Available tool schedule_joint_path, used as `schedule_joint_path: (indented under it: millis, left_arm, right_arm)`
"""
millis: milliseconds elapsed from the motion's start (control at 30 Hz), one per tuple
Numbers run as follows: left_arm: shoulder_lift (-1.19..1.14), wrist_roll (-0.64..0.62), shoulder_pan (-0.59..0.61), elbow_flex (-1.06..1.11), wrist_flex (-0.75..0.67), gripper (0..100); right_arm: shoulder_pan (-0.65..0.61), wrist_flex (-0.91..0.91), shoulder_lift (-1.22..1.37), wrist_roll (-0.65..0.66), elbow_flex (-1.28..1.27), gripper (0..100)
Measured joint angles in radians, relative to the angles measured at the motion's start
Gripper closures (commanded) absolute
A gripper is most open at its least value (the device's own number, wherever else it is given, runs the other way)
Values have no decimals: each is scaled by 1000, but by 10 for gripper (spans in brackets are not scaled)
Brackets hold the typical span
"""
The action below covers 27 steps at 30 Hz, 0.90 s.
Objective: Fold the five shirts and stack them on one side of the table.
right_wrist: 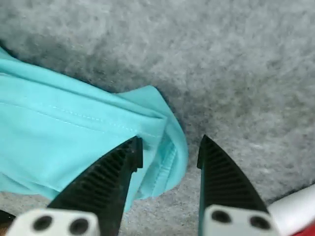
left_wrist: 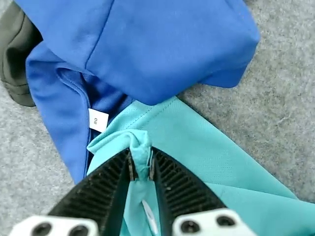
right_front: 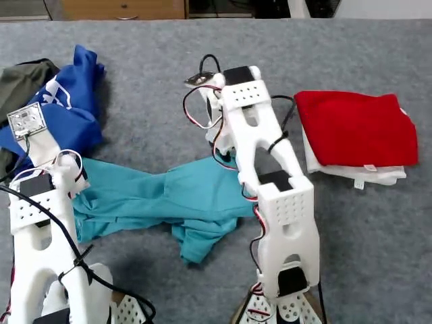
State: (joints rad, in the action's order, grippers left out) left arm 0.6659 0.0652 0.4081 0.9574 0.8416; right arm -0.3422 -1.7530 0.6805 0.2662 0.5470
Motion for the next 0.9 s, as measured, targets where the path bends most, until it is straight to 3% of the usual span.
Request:
schedule_joint_path:
  millis: [400, 900]
  left_arm:
    - [0, 0, 0, 0, 0, 981]
    - [0, 0, 0, 12, -28, 981]
  right_arm:
    - [-83, 17, -3, 0, 0, 807]
    - [-35, 23, 29, 12, 0, 807]
